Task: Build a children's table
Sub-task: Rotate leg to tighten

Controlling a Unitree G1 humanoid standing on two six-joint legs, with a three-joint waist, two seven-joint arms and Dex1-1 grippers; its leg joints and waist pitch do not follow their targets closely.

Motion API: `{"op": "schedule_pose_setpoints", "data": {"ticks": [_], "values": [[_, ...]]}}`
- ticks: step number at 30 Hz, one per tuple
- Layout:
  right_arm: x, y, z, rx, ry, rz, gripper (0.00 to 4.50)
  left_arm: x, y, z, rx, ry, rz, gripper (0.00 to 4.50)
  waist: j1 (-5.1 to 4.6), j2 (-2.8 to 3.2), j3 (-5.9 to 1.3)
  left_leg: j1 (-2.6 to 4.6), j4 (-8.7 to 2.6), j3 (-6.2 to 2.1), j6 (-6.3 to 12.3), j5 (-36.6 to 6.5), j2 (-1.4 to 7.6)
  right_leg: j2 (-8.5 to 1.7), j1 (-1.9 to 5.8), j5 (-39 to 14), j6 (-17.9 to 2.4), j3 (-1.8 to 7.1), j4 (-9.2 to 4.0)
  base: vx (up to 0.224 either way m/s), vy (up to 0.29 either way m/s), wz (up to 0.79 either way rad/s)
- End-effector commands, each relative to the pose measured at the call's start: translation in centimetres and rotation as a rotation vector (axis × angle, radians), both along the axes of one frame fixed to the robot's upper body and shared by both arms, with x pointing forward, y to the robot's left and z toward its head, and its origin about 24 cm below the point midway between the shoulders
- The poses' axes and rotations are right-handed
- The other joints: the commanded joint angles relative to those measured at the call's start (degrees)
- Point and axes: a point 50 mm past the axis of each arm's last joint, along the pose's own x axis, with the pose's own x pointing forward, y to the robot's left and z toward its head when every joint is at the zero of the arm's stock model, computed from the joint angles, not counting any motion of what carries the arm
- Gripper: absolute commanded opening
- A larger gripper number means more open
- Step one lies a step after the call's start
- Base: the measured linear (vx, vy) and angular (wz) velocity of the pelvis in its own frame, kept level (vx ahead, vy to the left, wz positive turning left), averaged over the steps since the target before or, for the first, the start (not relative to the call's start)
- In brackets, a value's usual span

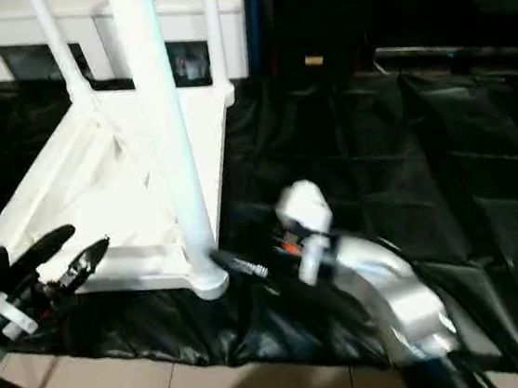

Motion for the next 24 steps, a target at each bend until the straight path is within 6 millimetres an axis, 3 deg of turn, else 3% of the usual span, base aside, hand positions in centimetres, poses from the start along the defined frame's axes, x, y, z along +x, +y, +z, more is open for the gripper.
{"op": "schedule_pose_setpoints", "data": {"ticks": [1,4,7,11,14,19,24], "values": [[0.6,0.7,0.1,-0.023,-0.028,-0.004,4.50,0.3,0.6,-0.1,0.029,-0.004,0.003,4.34,0.08,0.84,-3.07,-0.01,-4.55,-0.66,-0.14,-14.1,1.48,-3.17,1.93,-9.3,-9.3,2.85,-4.60,0.000,0.000,0.00],[1.5,1.9,-0.1,-0.043,-0.027,-0.024,4.50,0.2,1.0,-0.6,0.034,0.008,-0.006,4.44,0.09,1.24,-3.15,0.07,-4.52,-0.67,-0.48,-13.5,1.47,-3.32,1.99,-7.5,-10.3,2.80,-4.38,0.000,0.000,0.00],[1.8,2.3,-0.3,-0.049,-0.020,-0.026,4.50,0.2,0.9,-0.7,0.031,0.013,-0.019,4.44,0.04,1.18,-3.08,0.09,-4.63,-0.61,-0.81,-14.6,1.53,-3.31,2.09,-7.9,-10.6,2.84,-4.36,0.000,0.000,0.00],[2.4,3.2,-0.8,-0.052,-0.008,-0.038,4.50,0.4,0.8,-1.0,0.019,0.013,-0.061,4.44,0.04,1.33,-2.90,0.26,-4.89,-0.69,-1.49,-17.6,1.63,-3.55,2.01,-11.7,-10.4,2.92,-4.68,0.000,0.000,0.00],[3.8,3.3,-1.3,-0.095,-0.020,-0.199,4.50,0.2,0.2,-1.1,0.007,0.018,-0.119,4.44,0.00,1.45,-2.82,0.35,-5.06,-0.74,-2.31,-17.8,1.67,-3.58,1.82,-12.3,-10.5,2.94,-4.67,0.000,0.000,0.00],[5.3,1.2,-1.4,-0.094,-0.013,-0.404,4.50,-0.2,0.4,-1.6,-0.029,0.041,-0.161,4.44,0.08,1.38,-2.98,0.47,-4.95,-0.57,-2.69,-17.1,1.56,-3.39,1.91,-10.5,-10.3,3.03,-4.46,0.000,0.000,0.00],[6.3,-1.8,-1.4,-0.124,-0.012,-0.559,4.50,-1.2,0.9,-2.4,-0.062,0.113,-0.264,4.44,-0.07,1.19,-3.16,0.34,-4.71,-0.38,-1.66,-14.1,1.37,-3.22,2.11,-6.9,-10.8,3.00,-4.12,0.000,0.000,0.00]]}}
